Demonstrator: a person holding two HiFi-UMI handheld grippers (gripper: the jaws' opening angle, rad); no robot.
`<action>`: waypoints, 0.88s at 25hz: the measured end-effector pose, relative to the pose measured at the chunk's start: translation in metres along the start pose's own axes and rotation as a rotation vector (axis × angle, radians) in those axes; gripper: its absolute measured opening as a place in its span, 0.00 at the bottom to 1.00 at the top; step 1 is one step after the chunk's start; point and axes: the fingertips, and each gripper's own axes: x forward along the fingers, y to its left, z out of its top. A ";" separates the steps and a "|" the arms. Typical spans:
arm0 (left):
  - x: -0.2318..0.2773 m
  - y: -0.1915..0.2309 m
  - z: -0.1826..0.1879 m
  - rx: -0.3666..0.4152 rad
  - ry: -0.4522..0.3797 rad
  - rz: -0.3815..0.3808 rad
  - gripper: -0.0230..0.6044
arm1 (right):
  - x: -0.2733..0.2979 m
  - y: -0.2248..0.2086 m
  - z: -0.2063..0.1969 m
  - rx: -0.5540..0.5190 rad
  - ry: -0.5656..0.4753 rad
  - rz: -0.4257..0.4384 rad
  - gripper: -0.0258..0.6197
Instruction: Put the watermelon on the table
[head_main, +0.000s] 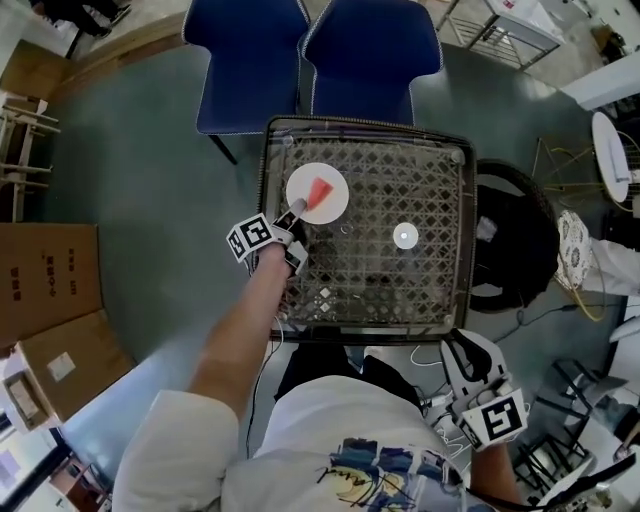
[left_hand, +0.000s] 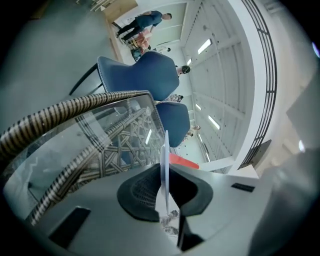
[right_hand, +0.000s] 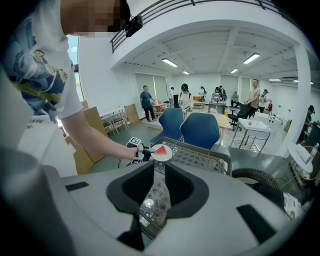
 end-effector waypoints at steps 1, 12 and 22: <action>0.002 0.003 0.002 0.001 0.002 0.006 0.09 | 0.003 0.001 0.000 0.003 0.004 0.004 0.12; 0.016 0.023 0.018 0.048 0.040 0.104 0.09 | 0.016 0.001 -0.002 0.036 0.026 0.003 0.12; 0.017 0.024 0.030 0.361 0.105 0.370 0.12 | 0.021 0.001 -0.003 0.055 0.021 0.006 0.12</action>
